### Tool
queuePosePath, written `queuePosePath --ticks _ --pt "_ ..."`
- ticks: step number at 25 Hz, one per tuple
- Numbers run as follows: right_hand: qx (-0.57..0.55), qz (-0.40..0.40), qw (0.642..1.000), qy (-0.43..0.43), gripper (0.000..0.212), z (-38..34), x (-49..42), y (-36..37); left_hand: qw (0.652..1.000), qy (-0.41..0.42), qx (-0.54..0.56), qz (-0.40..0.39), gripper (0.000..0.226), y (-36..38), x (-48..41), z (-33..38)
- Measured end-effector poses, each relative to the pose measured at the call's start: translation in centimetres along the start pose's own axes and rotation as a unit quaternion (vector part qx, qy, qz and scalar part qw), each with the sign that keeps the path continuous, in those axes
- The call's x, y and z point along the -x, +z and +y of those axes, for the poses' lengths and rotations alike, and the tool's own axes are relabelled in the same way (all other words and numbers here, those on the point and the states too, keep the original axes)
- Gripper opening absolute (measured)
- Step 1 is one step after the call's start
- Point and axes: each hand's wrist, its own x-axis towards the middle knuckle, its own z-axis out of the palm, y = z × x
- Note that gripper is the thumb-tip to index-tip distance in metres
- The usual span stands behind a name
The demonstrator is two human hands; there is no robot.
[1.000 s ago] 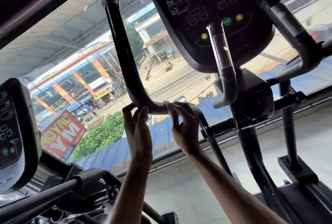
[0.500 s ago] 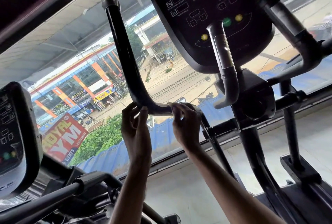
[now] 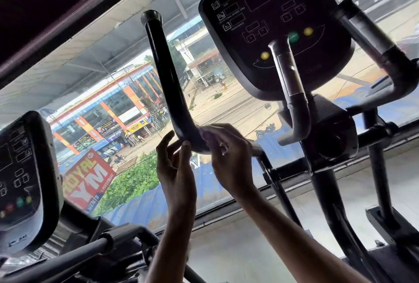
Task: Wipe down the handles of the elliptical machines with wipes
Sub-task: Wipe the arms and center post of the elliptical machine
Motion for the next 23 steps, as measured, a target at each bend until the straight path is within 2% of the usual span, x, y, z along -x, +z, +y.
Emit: queuePosePath --ticks 3,6,9,14,19,23 --pt "-0.050 0.002 0.999 -0.021 0.017 -1.4 -2.7 1.5 1.000 0.014 0.011 0.003 0.049 0.4 -0.1 0.5" --pt "-0.089 -0.041 0.995 0.001 0.016 0.0 -2.7 0.6 0.999 0.040 0.010 0.007 0.054 0.9 -0.7 1.5" --pt "-0.095 -0.051 0.994 0.011 0.014 -0.3 -2.3 0.4 0.998 0.054 0.000 0.012 0.049 0.9 -2.1 2.5" --pt "-0.135 -0.033 0.990 0.030 0.014 -0.8 -9.1 4.1 0.997 0.058 -0.053 0.024 0.038 1.4 -4.5 3.9" --pt "-0.180 -0.064 0.980 0.055 0.012 0.3 -7.5 3.4 0.991 0.073 -0.109 0.030 0.039 2.2 -6.8 5.4" --pt "-0.154 -0.048 0.986 0.050 0.012 -0.2 -14.5 6.3 0.982 0.068 -0.166 0.052 0.032 2.8 -8.6 5.9"
